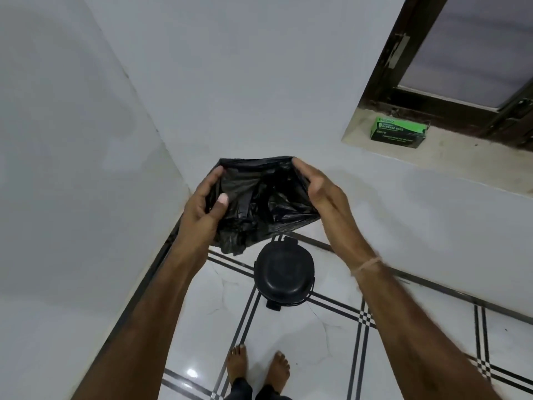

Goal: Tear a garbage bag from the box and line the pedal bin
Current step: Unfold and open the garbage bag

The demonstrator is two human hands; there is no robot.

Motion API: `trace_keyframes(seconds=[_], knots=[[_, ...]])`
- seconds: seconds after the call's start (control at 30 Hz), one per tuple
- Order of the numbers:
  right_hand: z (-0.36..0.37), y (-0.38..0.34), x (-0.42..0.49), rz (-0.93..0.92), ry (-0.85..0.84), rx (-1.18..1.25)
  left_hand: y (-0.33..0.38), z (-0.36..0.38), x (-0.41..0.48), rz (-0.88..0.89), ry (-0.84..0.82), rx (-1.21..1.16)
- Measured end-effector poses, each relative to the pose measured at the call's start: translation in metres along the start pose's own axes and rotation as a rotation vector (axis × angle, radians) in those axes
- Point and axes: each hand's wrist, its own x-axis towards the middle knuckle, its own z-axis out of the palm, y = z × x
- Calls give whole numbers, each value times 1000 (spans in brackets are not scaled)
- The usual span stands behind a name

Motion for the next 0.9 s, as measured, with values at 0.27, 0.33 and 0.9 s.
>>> trace_keyframes(seconds=[0.27, 0.33, 0.9], knots=[[30, 46, -17, 346, -132, -34, -57, -17, -36, -215, 88, 95], [33, 49, -21, 338, -122, -5, -57, -25, -39, -190, 127, 37], [81, 27, -63, 427, 73, 38, -49, -96, -55, -262, -25, -6]])
